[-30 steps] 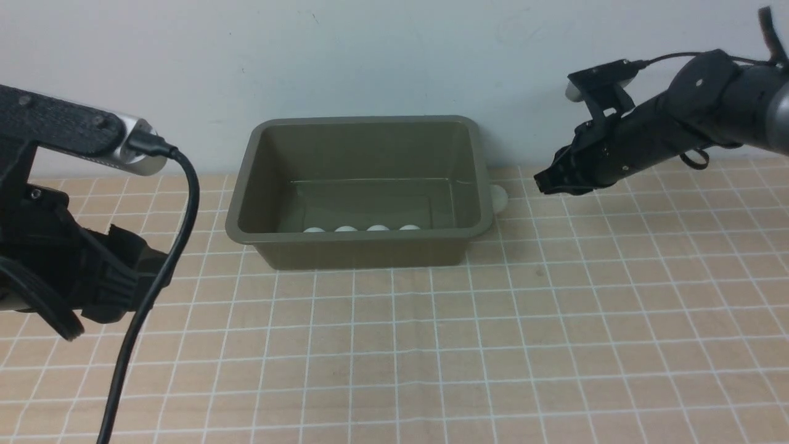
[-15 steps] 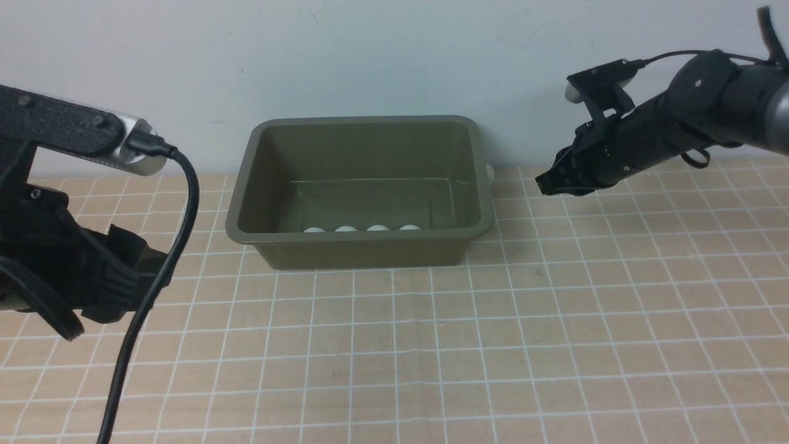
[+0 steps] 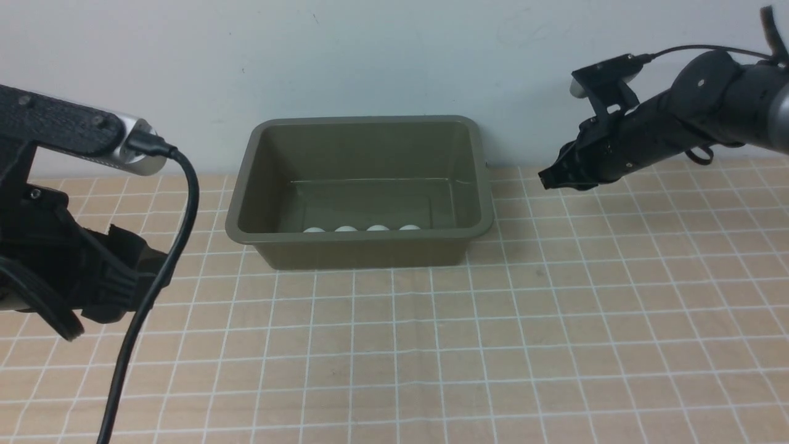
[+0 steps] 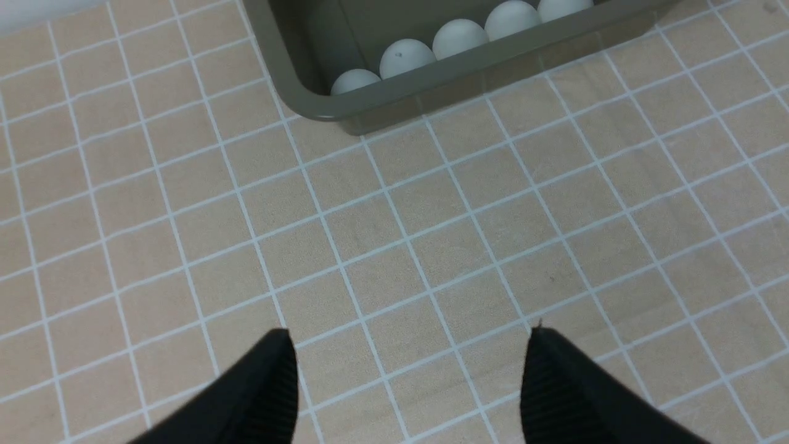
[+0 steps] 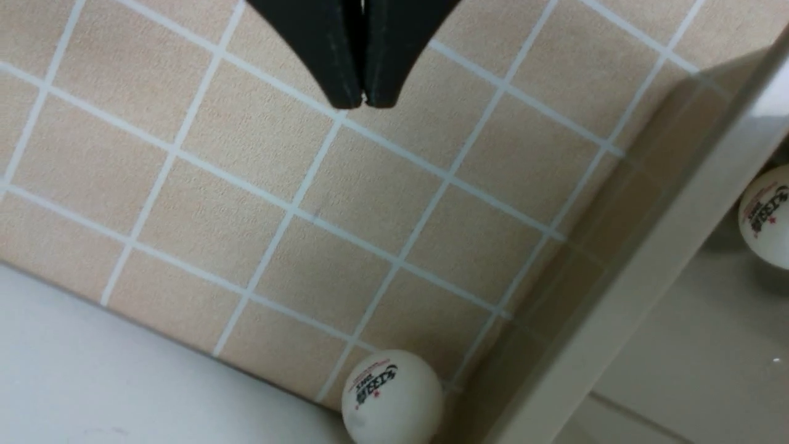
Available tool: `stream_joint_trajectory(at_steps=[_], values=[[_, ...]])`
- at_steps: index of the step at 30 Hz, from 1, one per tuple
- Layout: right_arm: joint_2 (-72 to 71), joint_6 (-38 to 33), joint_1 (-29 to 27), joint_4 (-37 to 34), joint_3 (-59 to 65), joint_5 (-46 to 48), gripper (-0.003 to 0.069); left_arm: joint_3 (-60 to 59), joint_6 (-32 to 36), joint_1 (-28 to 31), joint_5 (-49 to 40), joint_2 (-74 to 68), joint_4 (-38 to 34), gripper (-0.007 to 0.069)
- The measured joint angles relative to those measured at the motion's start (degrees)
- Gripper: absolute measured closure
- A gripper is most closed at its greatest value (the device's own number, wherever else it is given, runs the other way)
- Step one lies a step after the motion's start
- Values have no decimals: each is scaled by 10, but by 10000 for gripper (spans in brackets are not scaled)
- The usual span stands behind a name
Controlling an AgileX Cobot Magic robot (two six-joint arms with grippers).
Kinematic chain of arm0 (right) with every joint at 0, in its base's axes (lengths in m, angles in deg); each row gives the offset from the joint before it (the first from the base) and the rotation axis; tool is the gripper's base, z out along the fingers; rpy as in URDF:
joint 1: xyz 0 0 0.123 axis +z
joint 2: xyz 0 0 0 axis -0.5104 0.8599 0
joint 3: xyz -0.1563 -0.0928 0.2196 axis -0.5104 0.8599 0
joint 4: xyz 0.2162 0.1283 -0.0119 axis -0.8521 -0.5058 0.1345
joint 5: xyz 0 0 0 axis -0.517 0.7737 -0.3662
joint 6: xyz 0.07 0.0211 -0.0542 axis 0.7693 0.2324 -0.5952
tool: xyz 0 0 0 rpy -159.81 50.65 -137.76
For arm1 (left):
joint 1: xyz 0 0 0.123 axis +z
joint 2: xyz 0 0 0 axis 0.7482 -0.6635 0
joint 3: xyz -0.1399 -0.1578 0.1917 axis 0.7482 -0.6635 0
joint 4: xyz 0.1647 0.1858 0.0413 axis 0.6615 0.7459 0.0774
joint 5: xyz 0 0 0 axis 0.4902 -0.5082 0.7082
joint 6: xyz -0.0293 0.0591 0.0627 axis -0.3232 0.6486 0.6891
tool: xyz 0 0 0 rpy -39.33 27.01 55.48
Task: Put the table tennis balls into the box on the light coffee tablecloth.
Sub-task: 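Reach for and grasp a ping pong ball on the table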
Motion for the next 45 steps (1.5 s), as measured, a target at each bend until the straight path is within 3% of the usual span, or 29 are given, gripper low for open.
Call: stream_joint_trajectory(at_steps=[9,17,22,26,31,40,45], values=[[10,-10,0,-4,-15,-35,676,0,0,0,0,0,0,221],[71,-32,0,-57,-88,23,659,0,0,0,0,0,0,221],[91,-77,-8,-103,-130,71,573,0,0,0,0,0,0,221],[97,-111,-23,-120,-162,110,416,0,0,0,-5,0,0,221],[97,-137,-48,-117,-168,155,303,0,5,0,-9,0,0,221],[101,-285,-55,-90,-168,233,293,0,15,0,-10,0,0,221],[101,-305,-55,-110,-168,236,294,0,15,0,-10,0,0,221]])
